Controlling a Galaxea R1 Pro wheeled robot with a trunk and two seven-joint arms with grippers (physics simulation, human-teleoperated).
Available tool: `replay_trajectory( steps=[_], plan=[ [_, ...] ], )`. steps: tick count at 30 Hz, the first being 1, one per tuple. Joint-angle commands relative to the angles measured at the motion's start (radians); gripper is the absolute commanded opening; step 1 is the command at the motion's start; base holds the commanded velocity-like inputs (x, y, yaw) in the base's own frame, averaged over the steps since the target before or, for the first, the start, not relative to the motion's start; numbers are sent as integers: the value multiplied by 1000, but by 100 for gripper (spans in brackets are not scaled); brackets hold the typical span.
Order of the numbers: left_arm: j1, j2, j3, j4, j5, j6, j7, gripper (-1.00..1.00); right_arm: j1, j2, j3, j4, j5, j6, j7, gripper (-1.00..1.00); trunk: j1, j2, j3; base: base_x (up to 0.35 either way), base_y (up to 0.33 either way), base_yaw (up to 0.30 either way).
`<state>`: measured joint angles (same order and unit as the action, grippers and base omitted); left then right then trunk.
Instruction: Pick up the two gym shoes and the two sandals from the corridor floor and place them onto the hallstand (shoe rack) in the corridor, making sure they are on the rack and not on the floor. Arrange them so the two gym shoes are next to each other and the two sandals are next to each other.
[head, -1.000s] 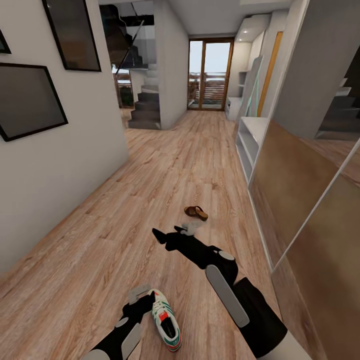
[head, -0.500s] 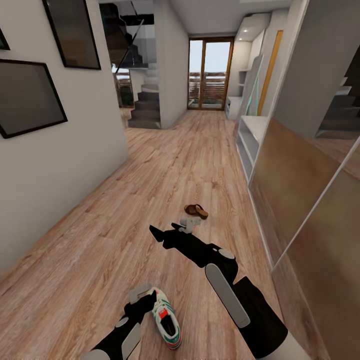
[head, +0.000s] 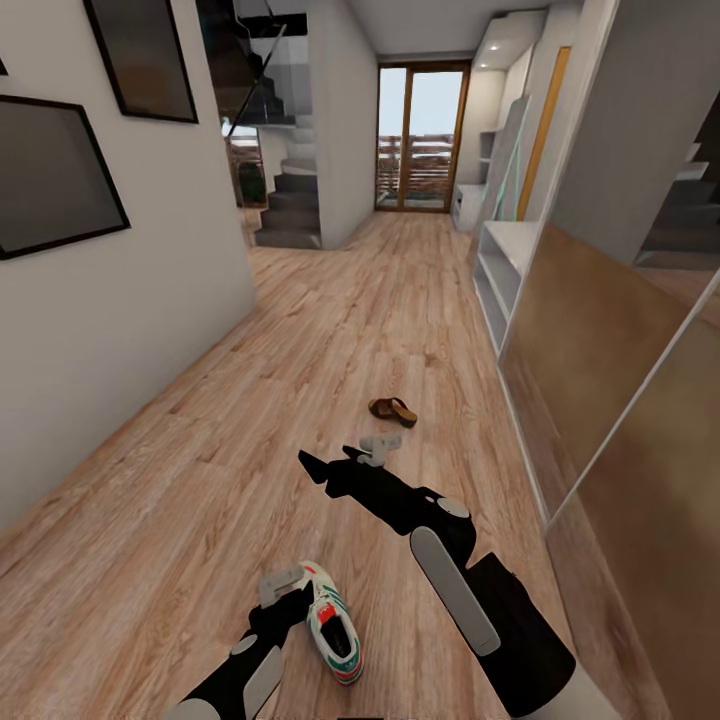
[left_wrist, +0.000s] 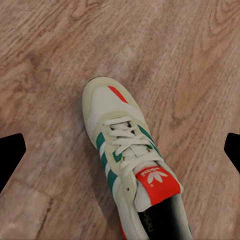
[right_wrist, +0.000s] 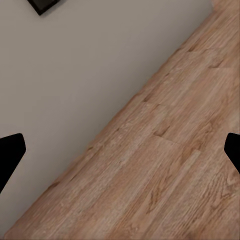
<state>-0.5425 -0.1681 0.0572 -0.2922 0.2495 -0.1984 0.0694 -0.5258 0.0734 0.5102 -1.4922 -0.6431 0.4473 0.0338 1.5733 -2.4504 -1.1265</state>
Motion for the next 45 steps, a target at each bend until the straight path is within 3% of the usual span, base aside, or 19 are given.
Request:
replay_trajectory(
  steps=[1,7,19,45],
  plan=[
    [-1,-1,6,0,-1,-3,-1,100,0,0,-1,-1,-3,5,1,100,4,-8,-6,0,0,0],
    [-1,-1,6,0,-1,-3,-5,100,0,0,-1,0,-3,5,1,100,27,-50,-34,0,0,0],
    [-1,-1,4,-1,-1,-3,-8,100,0,0,-1,0,-3,4,1,100,32,-52,-99,0,0,0],
    [-1,-1,6,0,-1,-3,-8,100,0,0,-1,-2,-4,4,1,100,32,-52,-123,0,0,-138]
  ],
)
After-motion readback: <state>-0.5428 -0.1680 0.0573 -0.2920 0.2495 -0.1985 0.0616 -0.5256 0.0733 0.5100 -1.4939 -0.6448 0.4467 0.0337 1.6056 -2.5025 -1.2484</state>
